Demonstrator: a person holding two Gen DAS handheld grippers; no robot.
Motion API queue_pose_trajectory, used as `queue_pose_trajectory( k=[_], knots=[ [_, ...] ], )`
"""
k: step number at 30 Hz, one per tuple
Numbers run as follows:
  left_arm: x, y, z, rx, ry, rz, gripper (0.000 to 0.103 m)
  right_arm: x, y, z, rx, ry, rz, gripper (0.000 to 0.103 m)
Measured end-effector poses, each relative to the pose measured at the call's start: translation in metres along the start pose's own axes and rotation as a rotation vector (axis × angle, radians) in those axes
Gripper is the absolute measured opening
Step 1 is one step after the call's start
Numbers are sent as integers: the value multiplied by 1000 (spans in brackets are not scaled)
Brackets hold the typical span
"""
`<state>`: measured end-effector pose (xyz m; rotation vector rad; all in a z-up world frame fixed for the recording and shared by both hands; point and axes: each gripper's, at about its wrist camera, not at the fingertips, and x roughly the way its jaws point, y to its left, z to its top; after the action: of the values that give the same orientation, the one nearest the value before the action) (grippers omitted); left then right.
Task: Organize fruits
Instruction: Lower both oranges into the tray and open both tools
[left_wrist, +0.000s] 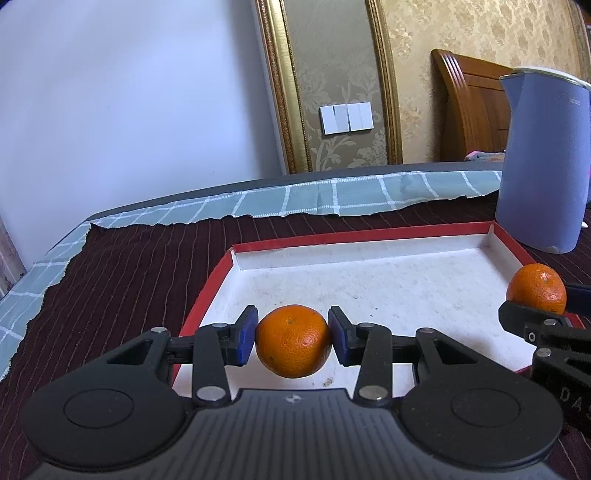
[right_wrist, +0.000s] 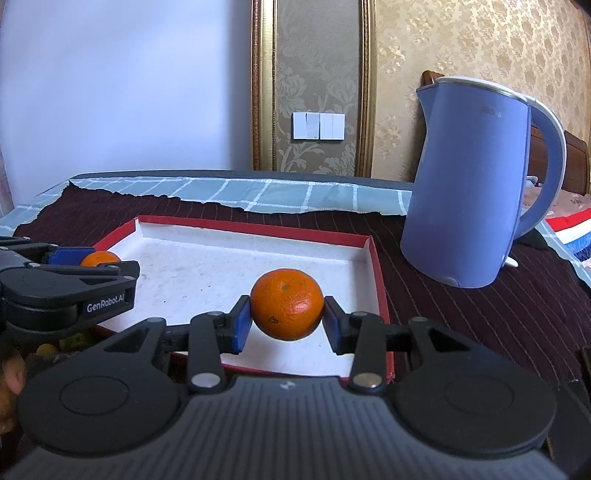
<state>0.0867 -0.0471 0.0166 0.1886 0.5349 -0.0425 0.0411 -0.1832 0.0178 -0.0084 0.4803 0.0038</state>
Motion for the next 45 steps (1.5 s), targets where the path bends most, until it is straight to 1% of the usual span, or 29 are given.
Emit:
queue_pose_trajectory(
  k=[6, 21, 25, 36, 45],
  knots=[
    [10, 0, 3, -10, 20, -1, 41, 5, 0, 4, -3, 1, -4, 39],
    [25, -4, 15, 15, 21, 27, 41, 16, -5, 12, -5, 8, -2, 39],
    [29, -4, 17, 5, 28, 23, 41, 17, -6, 14, -4, 8, -2, 39],
    [41, -7, 21, 19, 35, 37, 41, 31, -12, 21, 8, 14, -8, 39],
    [60, -8, 27, 15, 70, 37, 41, 48, -15, 25, 12, 36, -19, 39]
  ],
)
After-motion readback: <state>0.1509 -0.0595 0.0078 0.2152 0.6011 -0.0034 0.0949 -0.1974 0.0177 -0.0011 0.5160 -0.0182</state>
